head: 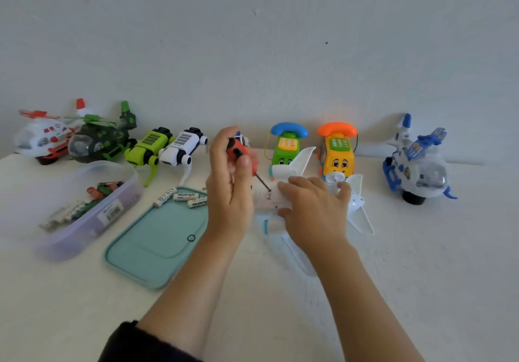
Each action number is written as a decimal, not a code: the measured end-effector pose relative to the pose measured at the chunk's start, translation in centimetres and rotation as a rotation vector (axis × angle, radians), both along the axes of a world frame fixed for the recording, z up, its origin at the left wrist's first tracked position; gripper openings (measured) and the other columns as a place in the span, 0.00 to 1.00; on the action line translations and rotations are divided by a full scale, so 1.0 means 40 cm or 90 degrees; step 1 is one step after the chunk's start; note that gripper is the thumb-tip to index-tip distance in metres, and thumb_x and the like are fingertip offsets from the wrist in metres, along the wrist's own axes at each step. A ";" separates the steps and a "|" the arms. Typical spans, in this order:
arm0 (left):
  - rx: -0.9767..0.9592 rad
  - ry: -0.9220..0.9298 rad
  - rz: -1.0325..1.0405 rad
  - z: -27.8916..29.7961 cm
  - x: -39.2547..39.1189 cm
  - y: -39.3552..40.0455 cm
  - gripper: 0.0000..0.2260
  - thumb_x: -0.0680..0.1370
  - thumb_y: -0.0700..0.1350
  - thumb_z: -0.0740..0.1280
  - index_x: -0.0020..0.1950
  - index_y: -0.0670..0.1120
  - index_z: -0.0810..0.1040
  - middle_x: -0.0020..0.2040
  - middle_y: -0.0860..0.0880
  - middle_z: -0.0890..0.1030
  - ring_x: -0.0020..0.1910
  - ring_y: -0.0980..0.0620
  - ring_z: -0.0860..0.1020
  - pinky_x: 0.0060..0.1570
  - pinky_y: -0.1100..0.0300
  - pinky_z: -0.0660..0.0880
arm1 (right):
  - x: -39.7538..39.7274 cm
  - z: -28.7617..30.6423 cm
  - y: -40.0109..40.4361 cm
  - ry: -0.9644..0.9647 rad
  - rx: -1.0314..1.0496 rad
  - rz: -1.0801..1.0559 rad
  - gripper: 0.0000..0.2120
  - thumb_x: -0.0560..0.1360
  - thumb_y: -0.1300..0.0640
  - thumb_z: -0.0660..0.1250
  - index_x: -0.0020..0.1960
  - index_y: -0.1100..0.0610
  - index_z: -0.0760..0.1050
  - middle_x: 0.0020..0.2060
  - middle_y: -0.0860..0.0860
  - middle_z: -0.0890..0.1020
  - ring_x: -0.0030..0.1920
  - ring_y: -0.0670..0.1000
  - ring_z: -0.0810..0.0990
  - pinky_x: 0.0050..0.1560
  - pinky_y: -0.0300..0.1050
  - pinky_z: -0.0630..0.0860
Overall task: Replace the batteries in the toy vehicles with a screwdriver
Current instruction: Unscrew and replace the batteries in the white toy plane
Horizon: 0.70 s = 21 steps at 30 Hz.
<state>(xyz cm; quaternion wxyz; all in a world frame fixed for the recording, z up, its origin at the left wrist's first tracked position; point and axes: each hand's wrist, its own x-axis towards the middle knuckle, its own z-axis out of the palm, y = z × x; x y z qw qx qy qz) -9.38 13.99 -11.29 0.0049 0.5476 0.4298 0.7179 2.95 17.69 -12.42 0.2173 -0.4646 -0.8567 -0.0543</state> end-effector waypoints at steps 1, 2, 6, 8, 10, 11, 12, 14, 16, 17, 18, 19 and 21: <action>0.006 0.006 0.010 -0.012 -0.004 -0.012 0.13 0.80 0.46 0.55 0.63 0.56 0.65 0.46 0.59 0.76 0.43 0.57 0.76 0.45 0.58 0.76 | 0.005 0.000 0.001 -0.005 0.013 0.001 0.16 0.75 0.52 0.66 0.62 0.46 0.72 0.61 0.43 0.74 0.65 0.51 0.67 0.63 0.57 0.48; 0.008 0.012 0.019 -0.018 -0.006 -0.018 0.14 0.80 0.46 0.55 0.64 0.57 0.65 0.47 0.58 0.77 0.43 0.56 0.77 0.44 0.54 0.78 | 0.004 -0.005 0.002 -0.002 0.030 0.002 0.16 0.75 0.53 0.66 0.62 0.46 0.73 0.62 0.44 0.74 0.65 0.51 0.67 0.61 0.56 0.47; -0.021 0.058 0.072 -0.024 -0.010 -0.002 0.19 0.79 0.49 0.55 0.70 0.62 0.59 0.44 0.63 0.77 0.41 0.57 0.78 0.38 0.44 0.79 | -0.022 -0.039 0.013 0.027 0.078 -0.037 0.19 0.61 0.56 0.79 0.51 0.49 0.82 0.51 0.55 0.82 0.53 0.58 0.79 0.56 0.54 0.54; -0.006 0.074 0.081 -0.024 -0.008 0.010 0.22 0.80 0.49 0.55 0.70 0.66 0.56 0.44 0.64 0.76 0.42 0.56 0.78 0.38 0.44 0.79 | -0.028 -0.040 0.023 0.032 0.121 -0.057 0.20 0.57 0.57 0.80 0.48 0.50 0.83 0.44 0.56 0.82 0.48 0.59 0.80 0.55 0.54 0.55; 0.001 0.088 0.089 -0.027 -0.002 0.018 0.22 0.79 0.49 0.56 0.69 0.67 0.54 0.43 0.61 0.76 0.39 0.55 0.78 0.38 0.45 0.79 | -0.027 -0.040 0.022 0.014 0.139 -0.057 0.19 0.65 0.56 0.76 0.54 0.50 0.81 0.47 0.55 0.81 0.53 0.58 0.77 0.57 0.56 0.52; 0.000 0.092 0.095 -0.027 0.003 0.020 0.21 0.79 0.49 0.56 0.68 0.67 0.54 0.43 0.61 0.76 0.38 0.55 0.77 0.38 0.46 0.79 | -0.024 -0.038 0.022 0.001 0.138 -0.054 0.18 0.69 0.55 0.73 0.58 0.49 0.78 0.51 0.54 0.80 0.58 0.58 0.75 0.59 0.56 0.49; 0.003 0.095 0.101 -0.028 0.004 0.022 0.21 0.79 0.49 0.56 0.67 0.67 0.54 0.42 0.63 0.76 0.37 0.55 0.77 0.38 0.47 0.78 | -0.022 -0.037 0.023 -0.010 0.136 -0.053 0.18 0.72 0.54 0.69 0.62 0.49 0.75 0.55 0.53 0.78 0.61 0.56 0.72 0.59 0.57 0.47; 0.025 0.105 0.110 -0.033 0.002 0.020 0.20 0.79 0.49 0.57 0.68 0.62 0.57 0.42 0.63 0.75 0.37 0.51 0.78 0.40 0.47 0.77 | -0.018 -0.040 0.023 -0.032 0.133 -0.054 0.17 0.76 0.51 0.65 0.64 0.50 0.71 0.59 0.50 0.76 0.64 0.54 0.68 0.60 0.57 0.45; 0.046 0.108 0.108 -0.033 -0.005 0.021 0.18 0.79 0.47 0.57 0.68 0.57 0.61 0.44 0.57 0.75 0.38 0.46 0.78 0.42 0.46 0.77 | -0.015 -0.037 0.023 -0.038 0.124 -0.067 0.18 0.76 0.48 0.64 0.63 0.52 0.69 0.59 0.49 0.76 0.64 0.53 0.68 0.62 0.57 0.48; 0.053 0.103 0.105 -0.030 -0.009 0.019 0.18 0.79 0.46 0.56 0.68 0.56 0.62 0.45 0.54 0.75 0.39 0.45 0.78 0.44 0.46 0.77 | -0.016 -0.035 0.022 -0.036 0.117 -0.071 0.18 0.76 0.46 0.63 0.63 0.53 0.69 0.59 0.49 0.76 0.64 0.53 0.68 0.63 0.57 0.49; 0.060 0.100 0.107 -0.028 -0.011 0.017 0.19 0.79 0.45 0.55 0.69 0.54 0.64 0.47 0.52 0.76 0.42 0.46 0.78 0.47 0.47 0.77 | -0.015 -0.034 0.020 -0.039 0.112 -0.073 0.18 0.76 0.46 0.63 0.62 0.53 0.69 0.60 0.48 0.76 0.64 0.53 0.68 0.64 0.58 0.51; 0.069 0.100 0.112 -0.027 -0.011 0.015 0.20 0.79 0.44 0.53 0.70 0.52 0.64 0.50 0.50 0.77 0.45 0.47 0.78 0.50 0.47 0.76 | -0.014 -0.035 0.017 -0.040 0.108 -0.075 0.18 0.76 0.46 0.63 0.62 0.53 0.70 0.60 0.48 0.75 0.64 0.53 0.68 0.65 0.58 0.52; 0.081 0.098 0.109 -0.025 -0.010 0.014 0.20 0.79 0.41 0.53 0.71 0.50 0.62 0.55 0.47 0.77 0.50 0.48 0.78 0.54 0.45 0.76 | -0.014 -0.036 0.009 -0.042 0.108 -0.075 0.16 0.76 0.47 0.63 0.60 0.54 0.70 0.59 0.48 0.75 0.63 0.53 0.68 0.65 0.58 0.54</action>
